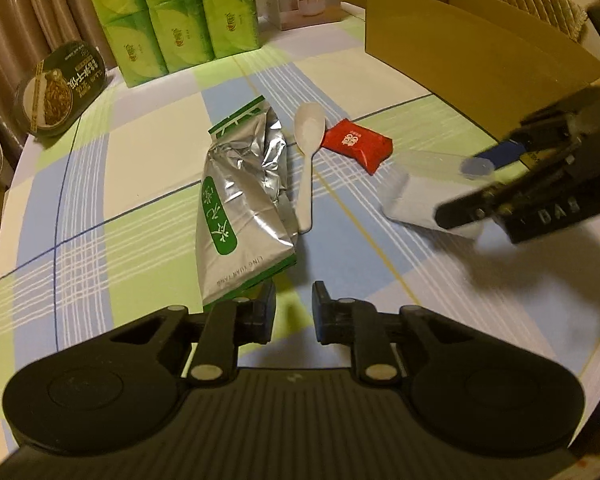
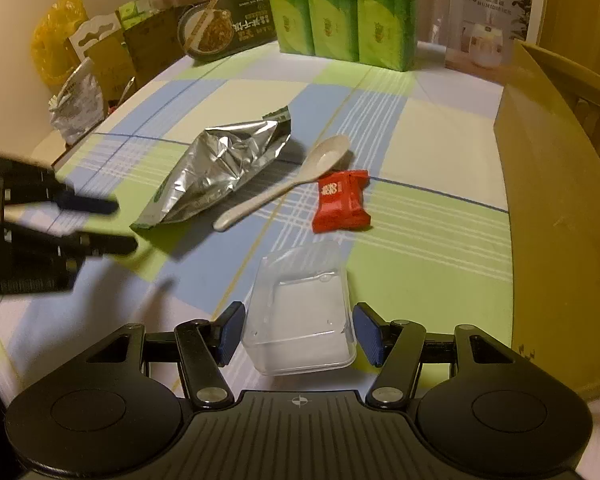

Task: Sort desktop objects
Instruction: 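Grasp the clear plastic tray with the right gripper while the left grasps the silver foil bag, then lift the clear tray and foil bag off the table with both grippers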

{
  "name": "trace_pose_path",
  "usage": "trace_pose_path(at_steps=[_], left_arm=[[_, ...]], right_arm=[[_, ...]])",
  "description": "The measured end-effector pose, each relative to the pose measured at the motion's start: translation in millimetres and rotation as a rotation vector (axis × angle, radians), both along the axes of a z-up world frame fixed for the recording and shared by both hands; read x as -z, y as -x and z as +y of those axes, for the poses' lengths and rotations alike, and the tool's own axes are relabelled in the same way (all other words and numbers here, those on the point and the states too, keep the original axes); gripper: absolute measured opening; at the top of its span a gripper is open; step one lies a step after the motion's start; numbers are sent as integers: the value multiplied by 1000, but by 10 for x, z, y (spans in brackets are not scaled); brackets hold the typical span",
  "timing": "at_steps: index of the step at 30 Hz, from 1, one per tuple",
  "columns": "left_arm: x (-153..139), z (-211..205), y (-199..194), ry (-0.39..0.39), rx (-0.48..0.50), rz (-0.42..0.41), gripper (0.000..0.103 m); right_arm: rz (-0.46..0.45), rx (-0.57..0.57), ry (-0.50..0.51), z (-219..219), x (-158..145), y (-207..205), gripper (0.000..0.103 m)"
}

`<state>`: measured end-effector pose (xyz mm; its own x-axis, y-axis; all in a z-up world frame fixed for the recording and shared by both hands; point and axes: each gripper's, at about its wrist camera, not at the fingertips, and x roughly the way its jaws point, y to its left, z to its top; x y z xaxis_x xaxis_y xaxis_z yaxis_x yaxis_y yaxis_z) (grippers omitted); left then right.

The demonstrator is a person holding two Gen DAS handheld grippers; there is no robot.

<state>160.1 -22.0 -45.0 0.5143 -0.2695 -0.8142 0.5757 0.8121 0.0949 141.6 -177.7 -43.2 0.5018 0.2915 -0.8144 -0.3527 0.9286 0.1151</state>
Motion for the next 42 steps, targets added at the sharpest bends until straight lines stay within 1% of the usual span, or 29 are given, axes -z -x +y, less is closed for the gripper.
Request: trace_pose_path(at_steps=[1,2,3,4,5,6,7,8,9,10,12,13,15,23,27,33,35,36,37,38,40,42], left_arm=[[-24,1,-15,-11,-3,-8,29],[-49,2,-38,-22,-4,-19,33],[-77,0,-67,-30,-5,-31,39],[-100,-4,-99,-36,-6,-39,49],[-117,-11,-134,-41,-7,-47,54],[-129,-18,-169,-46,-6,-54,58],[-136,-28,-209,-49,-3,-57,59],[-137,-43,-252,-53,-2,-58,60],[-132,-56,-289,-56,-3,-59,64],[-124,-69,-326,-59,-4,-60,69],[-95,-97,-401,-63,-3,-59,74],[-78,-110,-440,-65,-3,-58,78],[-39,-144,-527,-66,-1,-52,79],[166,-306,-929,-77,4,-4,82],[252,-368,-1103,-71,0,33,83],[378,-423,-1294,-99,-18,76,82],[410,-418,-1342,-99,-21,97,79],[423,-409,-1358,-90,-17,116,73],[422,-398,-1364,-80,-19,127,69],[412,-390,-1355,-77,-19,131,67],[378,-377,-1306,-83,-18,126,54],[331,-341,-1243,-82,-18,127,48]], right_arm=[[-2,-1,5,-2,10,-2,56],[-5,-1,10,-2,24,-5,57],[-6,-1,18,-6,45,-5,57],[-6,-2,25,-2,66,-12,58],[-7,-4,29,2,88,-24,60],[-8,-6,33,5,108,-35,68],[-9,-11,39,15,133,-52,74],[-10,-17,43,23,157,-66,75],[-9,-23,47,31,182,-84,76],[-7,-28,50,39,208,-105,76],[-1,-36,49,45,254,-150,76],[5,-37,47,43,274,-175,68],[2,-22,38,17,280,-231,52],[-6,45,-27,-88,215,-537,52],[-14,43,-26,-65,196,-643,52],[-14,33,-35,-29,205,-674,52],[-12,32,-36,-30,205,-656,52],[-11,32,-37,-34,204,-642,52],[-9,31,-39,-40,200,-625,52],[-7,31,-42,-46,195,-604,52],[-4,30,-43,-54,180,-558,52],[1,27,-47,-75,158,-479,52]])
